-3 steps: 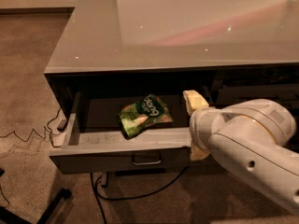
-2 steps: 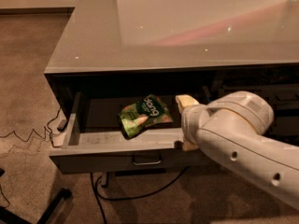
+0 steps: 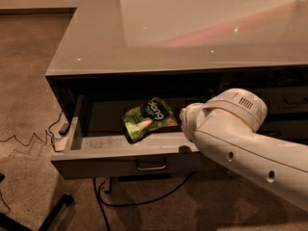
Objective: Open top drawer
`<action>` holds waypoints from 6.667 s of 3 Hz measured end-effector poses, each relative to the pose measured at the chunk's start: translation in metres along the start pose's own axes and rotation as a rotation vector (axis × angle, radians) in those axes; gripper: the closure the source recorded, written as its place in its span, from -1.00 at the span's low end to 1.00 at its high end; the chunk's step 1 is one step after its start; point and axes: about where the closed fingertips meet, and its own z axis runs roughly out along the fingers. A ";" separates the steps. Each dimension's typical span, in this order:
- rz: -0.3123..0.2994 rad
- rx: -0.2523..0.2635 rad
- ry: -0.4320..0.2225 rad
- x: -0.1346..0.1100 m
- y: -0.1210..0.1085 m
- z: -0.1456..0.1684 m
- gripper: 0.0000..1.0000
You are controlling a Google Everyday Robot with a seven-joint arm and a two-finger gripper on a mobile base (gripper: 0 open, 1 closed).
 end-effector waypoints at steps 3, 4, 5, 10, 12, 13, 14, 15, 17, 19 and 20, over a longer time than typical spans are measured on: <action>0.012 0.084 0.055 0.033 -0.047 0.015 1.00; 0.082 0.021 0.025 0.063 -0.057 0.061 1.00; 0.179 -0.113 -0.033 0.084 -0.041 0.097 1.00; 0.257 -0.289 -0.174 0.062 0.047 0.079 1.00; 0.252 -0.328 -0.195 0.057 0.073 0.068 1.00; 0.234 -0.345 -0.184 0.052 0.094 0.060 1.00; 0.234 -0.345 -0.184 0.052 0.092 0.060 1.00; 0.239 -0.355 -0.172 0.053 0.112 0.047 1.00; 0.242 -0.369 -0.160 0.054 0.132 0.032 1.00; 0.242 -0.370 -0.160 0.054 0.131 0.031 0.63; 0.242 -0.370 -0.160 0.054 0.131 0.031 0.16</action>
Offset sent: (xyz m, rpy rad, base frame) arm 0.0237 -0.0028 0.0305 -0.1778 -0.1471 -0.0275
